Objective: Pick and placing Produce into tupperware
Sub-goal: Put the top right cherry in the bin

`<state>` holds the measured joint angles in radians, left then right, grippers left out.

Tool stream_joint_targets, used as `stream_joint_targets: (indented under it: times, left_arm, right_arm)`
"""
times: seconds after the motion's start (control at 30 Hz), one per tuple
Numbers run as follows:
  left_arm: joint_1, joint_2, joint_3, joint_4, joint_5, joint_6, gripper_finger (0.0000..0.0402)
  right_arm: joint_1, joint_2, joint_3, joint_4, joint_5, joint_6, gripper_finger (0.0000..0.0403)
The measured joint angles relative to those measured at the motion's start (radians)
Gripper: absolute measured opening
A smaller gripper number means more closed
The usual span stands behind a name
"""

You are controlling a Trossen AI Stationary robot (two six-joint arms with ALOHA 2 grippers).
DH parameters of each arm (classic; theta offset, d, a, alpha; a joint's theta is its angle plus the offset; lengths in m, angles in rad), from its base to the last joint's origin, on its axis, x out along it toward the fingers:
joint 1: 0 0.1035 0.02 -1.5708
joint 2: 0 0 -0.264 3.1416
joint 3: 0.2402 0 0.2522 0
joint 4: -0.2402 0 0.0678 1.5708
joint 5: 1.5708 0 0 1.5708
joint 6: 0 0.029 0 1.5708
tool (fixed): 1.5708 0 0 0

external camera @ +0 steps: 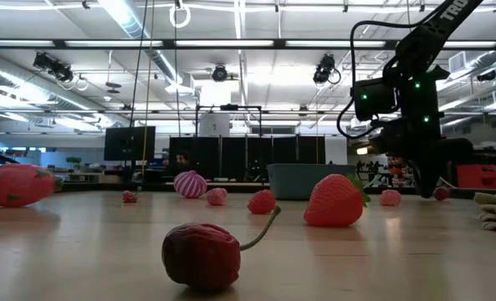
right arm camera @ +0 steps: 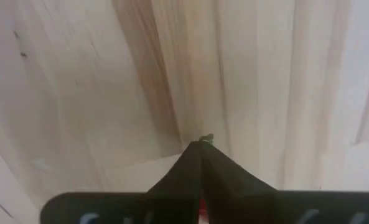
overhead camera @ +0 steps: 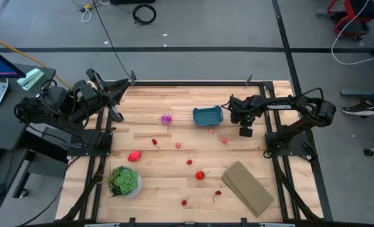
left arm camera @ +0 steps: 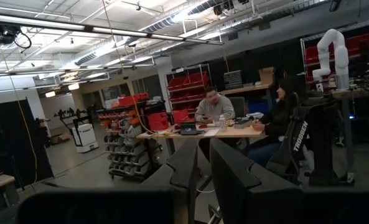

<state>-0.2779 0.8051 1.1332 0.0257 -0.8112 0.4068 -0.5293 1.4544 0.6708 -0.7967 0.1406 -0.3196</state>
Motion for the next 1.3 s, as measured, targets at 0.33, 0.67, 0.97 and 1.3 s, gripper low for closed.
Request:
stream_joint_targets:
  times: [0.33, 0.67, 0.97, 1.3]
  left_arm:
    - [0.000, 0.000, 0.000, 0.000, 0.000, 0.017, 0.0051]
    - [0.000, 0.000, 0.000, 0.007, 0.000, 0.050, 0.0052]
    - [0.000, 0.000, 0.000, 0.017, 0.000, 0.050, 0.0050]
    - [0.000, 0.000, 0.000, -0.001, 0.000, -0.026, 0.0039]
  right_arm:
    - [0.000, -0.010, 0.078, -0.020, -0.004, 0.042, 0.0003]
    - [0.017, -0.098, 0.407, 0.122, -0.119, 0.412, 0.0002]
    - [0.168, 0.028, 0.478, 0.689, -0.246, 0.619, 0.0001]
    - [0.231, 0.220, 0.474, 0.585, -0.079, 0.667, 0.0000]
